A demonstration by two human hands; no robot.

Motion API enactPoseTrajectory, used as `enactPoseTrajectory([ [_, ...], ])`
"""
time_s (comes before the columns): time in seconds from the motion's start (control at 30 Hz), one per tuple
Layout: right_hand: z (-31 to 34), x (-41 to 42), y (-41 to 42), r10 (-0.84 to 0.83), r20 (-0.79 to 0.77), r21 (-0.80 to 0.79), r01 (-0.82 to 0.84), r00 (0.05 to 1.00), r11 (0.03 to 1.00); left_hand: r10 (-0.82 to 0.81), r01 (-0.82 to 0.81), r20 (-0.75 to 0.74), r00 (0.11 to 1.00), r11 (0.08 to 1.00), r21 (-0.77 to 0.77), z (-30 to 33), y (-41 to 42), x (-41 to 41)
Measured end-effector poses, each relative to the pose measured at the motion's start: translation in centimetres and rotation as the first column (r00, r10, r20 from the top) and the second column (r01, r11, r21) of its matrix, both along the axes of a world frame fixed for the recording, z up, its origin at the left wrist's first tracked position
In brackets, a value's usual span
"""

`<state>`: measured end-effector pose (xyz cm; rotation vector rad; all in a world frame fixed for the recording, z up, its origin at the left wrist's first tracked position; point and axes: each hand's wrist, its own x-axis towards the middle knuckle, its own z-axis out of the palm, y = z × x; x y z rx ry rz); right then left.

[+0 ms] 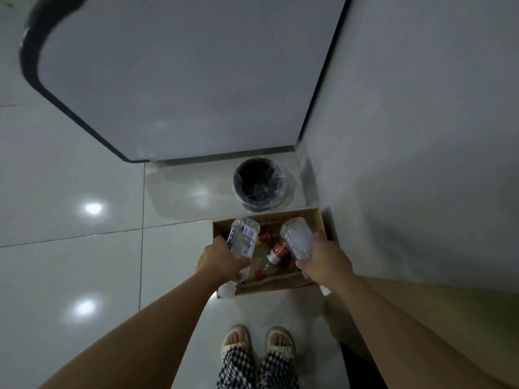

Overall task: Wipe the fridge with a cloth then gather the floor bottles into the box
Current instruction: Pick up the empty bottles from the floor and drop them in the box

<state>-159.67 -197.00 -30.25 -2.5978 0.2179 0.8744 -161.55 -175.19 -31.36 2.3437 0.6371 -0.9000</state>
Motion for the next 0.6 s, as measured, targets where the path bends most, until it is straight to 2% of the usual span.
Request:
enactPoseTrajectory([
  [0.17, -11.0, 1.2, 0.0, -0.036, -0.087, 0.075, 0.042, 0.996, 0.996, 0.096, -0.098, -0.054, 0.994, 0.995, -0.030, -10.7, -1.7, 0.0],
  [0.4, -26.6, 2.3, 1.7, -0.034, -0.142, 0.058, 0.043, 0.989, 0.997, 0.200, -0.200, -0.063, 0.978, 0.980, -0.005, -25.9, -3.0, 0.7],
  [0.6, -35.2, 2.3, 3.6, -0.057, -0.194, 0.041, 0.067, 0.979, 0.997, 0.233, -0.230, -0.127, 0.964, 0.973, 0.037, -34.8, -2.1, 0.8],
])
